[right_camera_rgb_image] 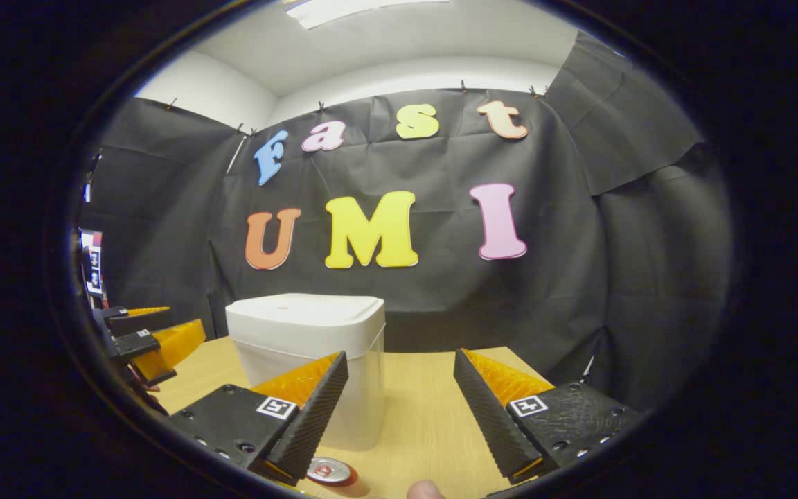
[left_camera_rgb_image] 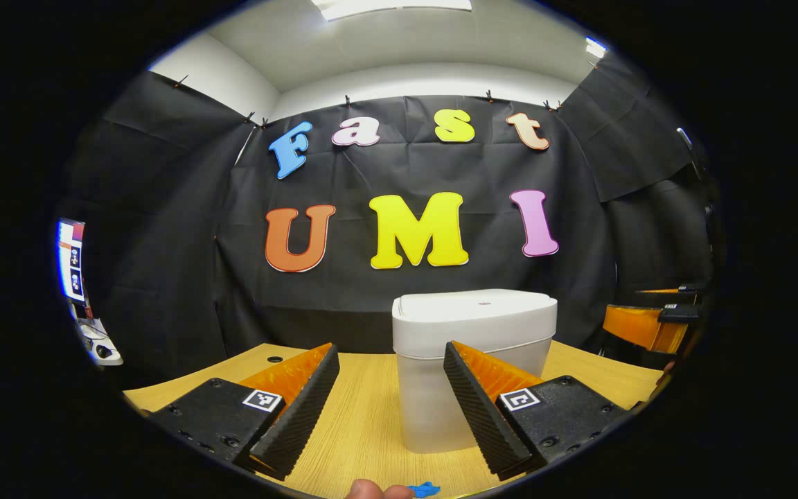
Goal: Press the lid of the desktop garbage bin to open it, pick up the crumpled paper on the desktop and throw it into the bin, then pick up the pop can on the desktop and drop it into the bin, and finally close the garbage bin lid.
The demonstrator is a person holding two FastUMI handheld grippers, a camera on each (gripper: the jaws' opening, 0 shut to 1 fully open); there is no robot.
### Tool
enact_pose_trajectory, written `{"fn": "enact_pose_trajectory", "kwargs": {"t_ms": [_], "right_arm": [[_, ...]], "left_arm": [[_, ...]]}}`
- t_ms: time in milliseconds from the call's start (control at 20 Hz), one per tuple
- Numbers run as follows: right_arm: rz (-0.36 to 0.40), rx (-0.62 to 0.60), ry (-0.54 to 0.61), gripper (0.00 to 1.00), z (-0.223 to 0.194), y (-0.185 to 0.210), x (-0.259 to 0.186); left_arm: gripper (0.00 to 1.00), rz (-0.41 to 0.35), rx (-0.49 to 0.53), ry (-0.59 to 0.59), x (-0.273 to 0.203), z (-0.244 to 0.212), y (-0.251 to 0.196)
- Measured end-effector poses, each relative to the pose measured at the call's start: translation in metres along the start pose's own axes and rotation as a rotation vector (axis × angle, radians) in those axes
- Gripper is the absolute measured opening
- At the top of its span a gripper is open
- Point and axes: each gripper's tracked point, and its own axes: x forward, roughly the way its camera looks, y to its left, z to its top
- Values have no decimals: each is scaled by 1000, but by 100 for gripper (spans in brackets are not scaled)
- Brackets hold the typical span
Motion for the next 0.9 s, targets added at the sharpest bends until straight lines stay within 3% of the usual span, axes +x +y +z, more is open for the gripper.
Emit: {"fn": "enact_pose_trajectory", "kwargs": {"t_ms": [100,150,200,300,350,450,600,700,800,850,900], "right_arm": [[37,-2,15,92,5,11,5],[61,6,23,98,10,18,7],[92,17,28,95,15,26,11],[127,20,40,84,25,37,20],[130,20,41,84,34,39,25],[129,23,34,64,47,44,36],[127,28,42,58,62,50,57],[162,42,77,28,64,65,70],[186,55,112,24,63,74,80],[200,60,133,6,59,77,89],[214,58,158,4,57,84,95]], "left_arm": [[98,-12,-11,7,-1,-1,0],[98,-12,-14,9,0,-2,1],[98,-10,-13,7,0,0,4],[98,-5,-11,4,0,1,9],[98,-6,-9,7,1,0,10],[98,-11,-8,17,2,-1,11],[98,-14,-11,32,2,-5,12],[98,-17,-17,41,3,-8,12],[98,-15,-18,45,4,-11,13],[98,-16,-18,44,4,-12,13],[98,-20,-20,47,4,-14,12]]}}
